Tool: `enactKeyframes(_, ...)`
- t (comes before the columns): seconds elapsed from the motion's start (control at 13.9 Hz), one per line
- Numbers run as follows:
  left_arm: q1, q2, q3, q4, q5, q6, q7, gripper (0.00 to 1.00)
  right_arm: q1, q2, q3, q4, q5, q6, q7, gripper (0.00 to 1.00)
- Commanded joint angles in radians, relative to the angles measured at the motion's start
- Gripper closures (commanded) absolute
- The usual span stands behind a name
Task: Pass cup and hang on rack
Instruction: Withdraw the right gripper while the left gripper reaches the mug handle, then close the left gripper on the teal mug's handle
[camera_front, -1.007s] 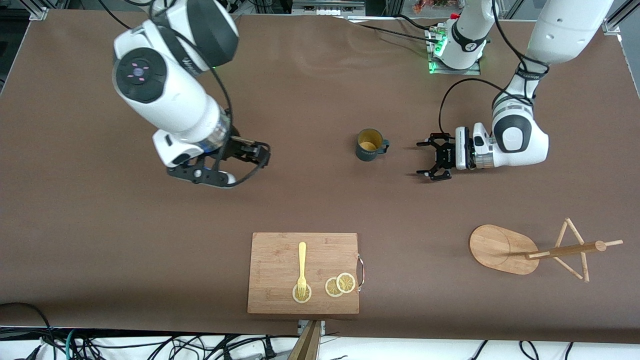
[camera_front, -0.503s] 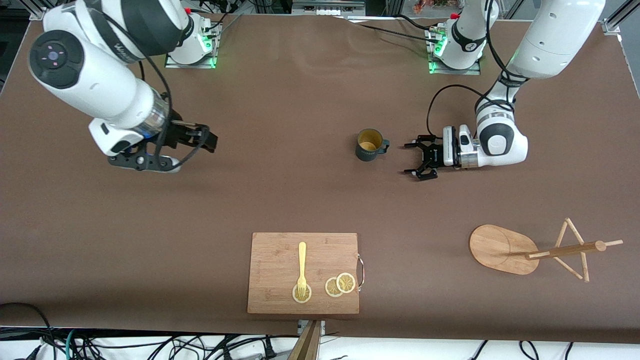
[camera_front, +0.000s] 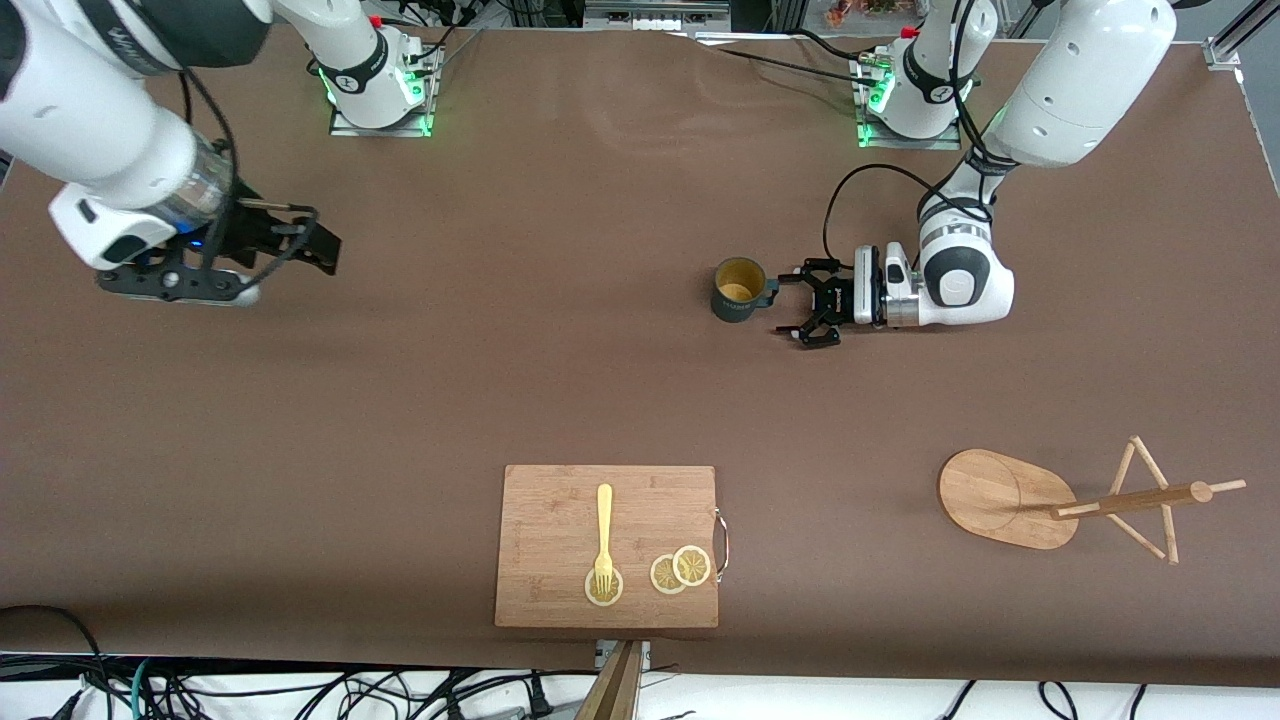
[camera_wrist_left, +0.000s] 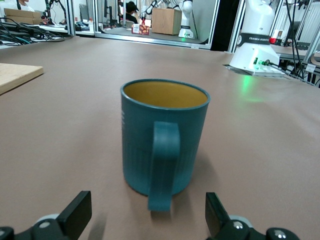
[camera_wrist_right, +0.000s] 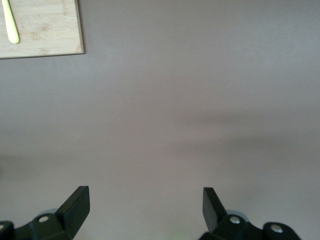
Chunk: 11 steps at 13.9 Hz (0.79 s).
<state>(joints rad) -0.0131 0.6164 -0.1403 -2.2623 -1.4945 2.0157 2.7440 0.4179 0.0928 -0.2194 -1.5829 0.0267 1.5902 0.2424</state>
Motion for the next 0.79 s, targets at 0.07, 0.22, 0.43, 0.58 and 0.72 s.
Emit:
enactKeyframes(0.07, 0.004, 0.000, -0.016, -0.055, -0.072, -0.014, 0.197, 0.00, -0.253, -0.054, 0.169, -0.029, -0.010, -0.038, -0.139, 0.00)
enactKeyframes(0.22, 0.004, 0.002, -0.016, -0.057, -0.072, -0.014, 0.209, 0.00, -0.355, -0.071, 0.239, -0.031, -0.010, -0.044, -0.218, 0.00)
enactKeyframes(0.43, 0.004, 0.009, -0.016, -0.062, -0.072, -0.014, 0.233, 0.10, -0.377, -0.090, 0.249, -0.039, -0.013, -0.055, -0.227, 0.00)
enactKeyframes(0.58, 0.004, 0.009, -0.016, -0.063, -0.072, -0.014, 0.235, 0.24, -0.377, -0.088, 0.247, -0.037, -0.014, -0.050, -0.227, 0.00)
enactKeyframes(0.72, 0.002, 0.009, -0.016, -0.063, -0.072, -0.014, 0.237, 0.37, -0.373, -0.088, 0.249, -0.040, -0.022, -0.038, -0.226, 0.00)
